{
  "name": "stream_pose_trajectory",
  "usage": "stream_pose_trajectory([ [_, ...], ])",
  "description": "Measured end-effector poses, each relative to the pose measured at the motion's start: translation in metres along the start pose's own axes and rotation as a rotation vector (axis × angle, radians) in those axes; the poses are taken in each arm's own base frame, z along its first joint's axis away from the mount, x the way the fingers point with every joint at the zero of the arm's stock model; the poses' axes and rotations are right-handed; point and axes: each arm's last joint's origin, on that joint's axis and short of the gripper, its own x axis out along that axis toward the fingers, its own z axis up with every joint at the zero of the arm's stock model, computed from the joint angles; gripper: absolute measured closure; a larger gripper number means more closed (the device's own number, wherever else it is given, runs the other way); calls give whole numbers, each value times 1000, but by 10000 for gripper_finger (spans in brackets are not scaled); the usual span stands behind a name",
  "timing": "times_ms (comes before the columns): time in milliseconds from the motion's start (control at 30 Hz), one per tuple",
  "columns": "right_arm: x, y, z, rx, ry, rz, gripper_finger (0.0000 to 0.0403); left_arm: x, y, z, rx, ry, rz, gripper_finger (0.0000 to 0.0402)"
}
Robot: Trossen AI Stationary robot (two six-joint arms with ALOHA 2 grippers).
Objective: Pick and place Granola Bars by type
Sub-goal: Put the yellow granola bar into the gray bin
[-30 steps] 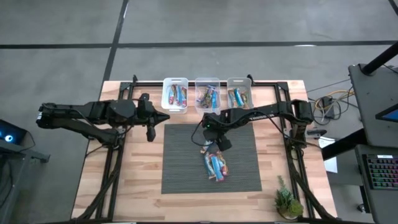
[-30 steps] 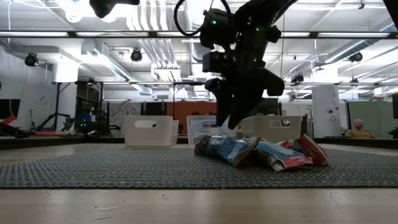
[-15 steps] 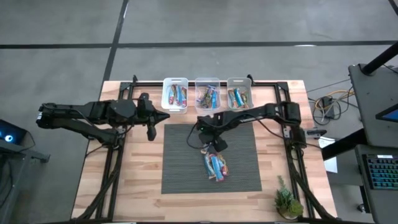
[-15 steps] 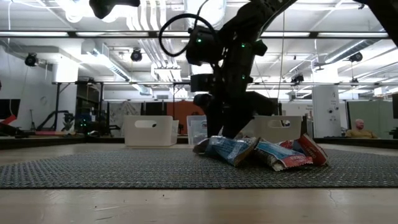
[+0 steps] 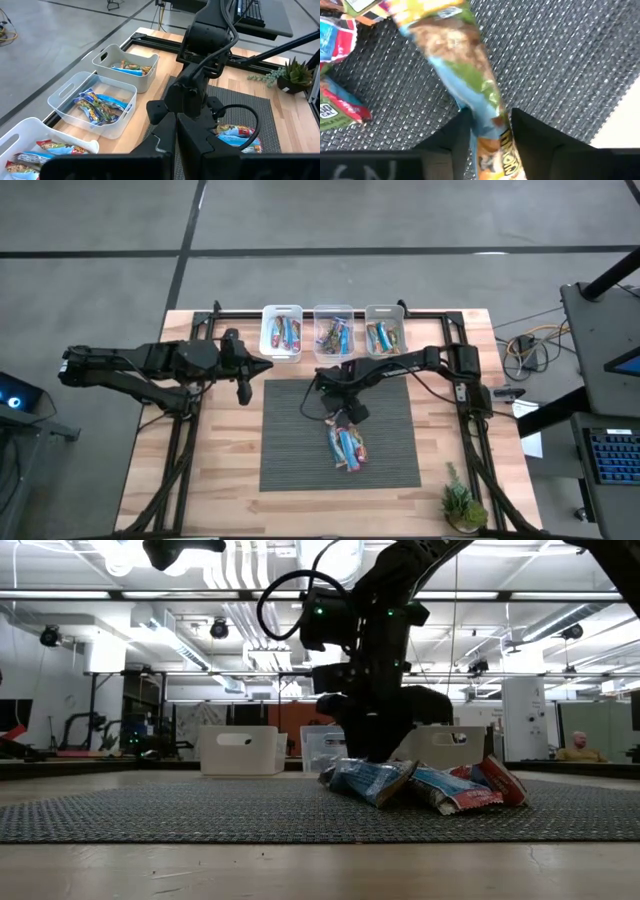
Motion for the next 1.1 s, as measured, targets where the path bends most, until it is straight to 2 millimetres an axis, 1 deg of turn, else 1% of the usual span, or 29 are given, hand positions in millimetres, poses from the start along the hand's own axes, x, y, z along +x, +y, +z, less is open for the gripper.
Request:
stream_pose_trajectory([
  [267,-4,3,-4,4,33,23,352,0,0,0,0,0,0,402],
  [367,-5,3,-4,5,39,28,371,0,0,0,-2,0,0,402],
  [600,-5,4,-5,36,50,34,371,0,0,0,-3,0,0,402],
  [733,-12,2,-2,73,54,34,371,0,0,0,-3,0,0,402],
  [900,-33,-5,8,124,26,12,370,0,0,0,-4,0,0,402],
  [967,-45,-9,13,158,5,-1,370,0,0,0,-4,0,0,402],
  [1100,-77,-16,20,235,-42,-29,370,0,0,0,-4,-2,0,402],
])
